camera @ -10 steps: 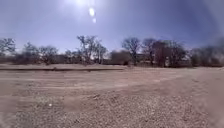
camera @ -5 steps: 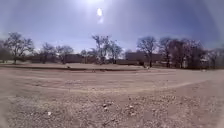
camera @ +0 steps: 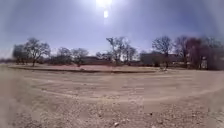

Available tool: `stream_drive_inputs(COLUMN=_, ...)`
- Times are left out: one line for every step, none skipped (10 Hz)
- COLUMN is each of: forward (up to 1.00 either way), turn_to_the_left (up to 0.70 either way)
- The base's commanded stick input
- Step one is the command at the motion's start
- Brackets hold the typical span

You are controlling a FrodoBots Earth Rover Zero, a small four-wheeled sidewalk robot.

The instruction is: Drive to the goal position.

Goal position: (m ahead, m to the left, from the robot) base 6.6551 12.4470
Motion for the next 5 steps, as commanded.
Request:
stream_drive_inputs(forward=1.00, turn_to_the_left=0.27)
stream_drive_inputs(forward=1.00, turn_to_the_left=0.27)
stream_drive_inputs(forward=1.00, turn_to_the_left=0.27)
stream_drive_inputs(forward=1.00, turn_to_the_left=0.27)
stream_drive_inputs(forward=1.00, turn_to_the_left=0.27)
